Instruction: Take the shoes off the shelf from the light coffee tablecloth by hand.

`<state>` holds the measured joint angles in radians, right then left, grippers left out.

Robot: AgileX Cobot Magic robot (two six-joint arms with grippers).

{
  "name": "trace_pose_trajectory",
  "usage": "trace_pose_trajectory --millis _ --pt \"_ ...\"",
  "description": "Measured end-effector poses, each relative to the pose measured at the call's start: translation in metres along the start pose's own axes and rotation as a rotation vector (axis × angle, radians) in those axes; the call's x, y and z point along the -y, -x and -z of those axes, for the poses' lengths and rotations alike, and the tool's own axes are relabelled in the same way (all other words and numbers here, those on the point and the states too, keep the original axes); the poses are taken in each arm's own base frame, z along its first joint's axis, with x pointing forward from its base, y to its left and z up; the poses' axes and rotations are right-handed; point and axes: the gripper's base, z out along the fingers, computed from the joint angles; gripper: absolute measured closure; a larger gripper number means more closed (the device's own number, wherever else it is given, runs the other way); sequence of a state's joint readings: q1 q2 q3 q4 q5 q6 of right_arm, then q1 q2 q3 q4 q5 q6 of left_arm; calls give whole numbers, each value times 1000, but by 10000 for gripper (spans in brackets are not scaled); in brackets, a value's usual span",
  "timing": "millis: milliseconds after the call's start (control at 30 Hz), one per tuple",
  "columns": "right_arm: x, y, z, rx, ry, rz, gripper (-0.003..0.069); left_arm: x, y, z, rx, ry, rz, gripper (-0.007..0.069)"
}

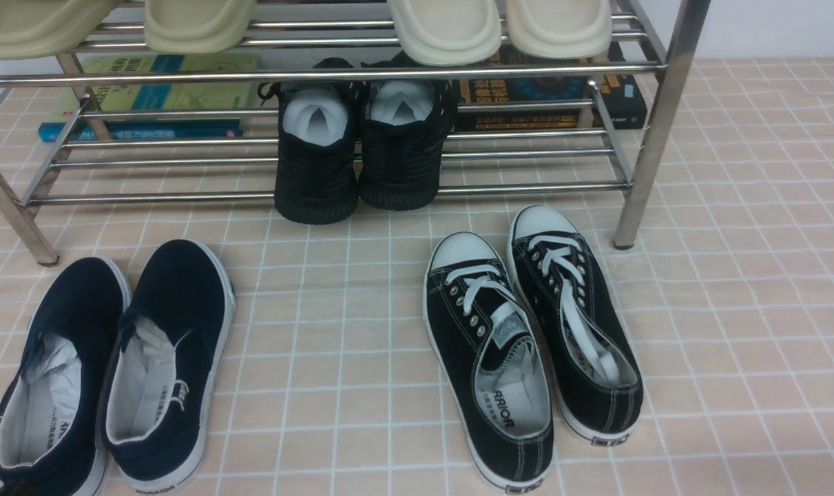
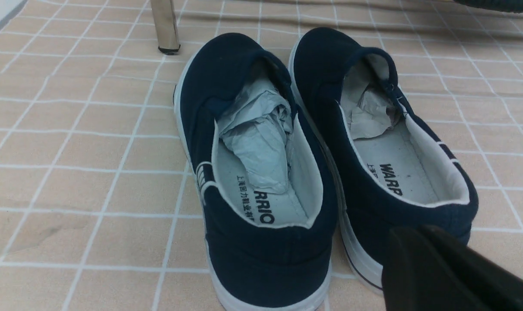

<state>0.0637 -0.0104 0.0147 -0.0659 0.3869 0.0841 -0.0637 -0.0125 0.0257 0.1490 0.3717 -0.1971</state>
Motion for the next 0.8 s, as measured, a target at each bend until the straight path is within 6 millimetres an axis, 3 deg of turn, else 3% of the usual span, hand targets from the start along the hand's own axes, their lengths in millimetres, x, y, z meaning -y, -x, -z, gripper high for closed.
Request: trace_pose_trajectory --millis 267,800 --pt "0 0 0 0 0 0 419 -5 0 0 3 87 26 599" --pt "0 0 0 0 0 1 419 -4 0 0 1 74 22 582"
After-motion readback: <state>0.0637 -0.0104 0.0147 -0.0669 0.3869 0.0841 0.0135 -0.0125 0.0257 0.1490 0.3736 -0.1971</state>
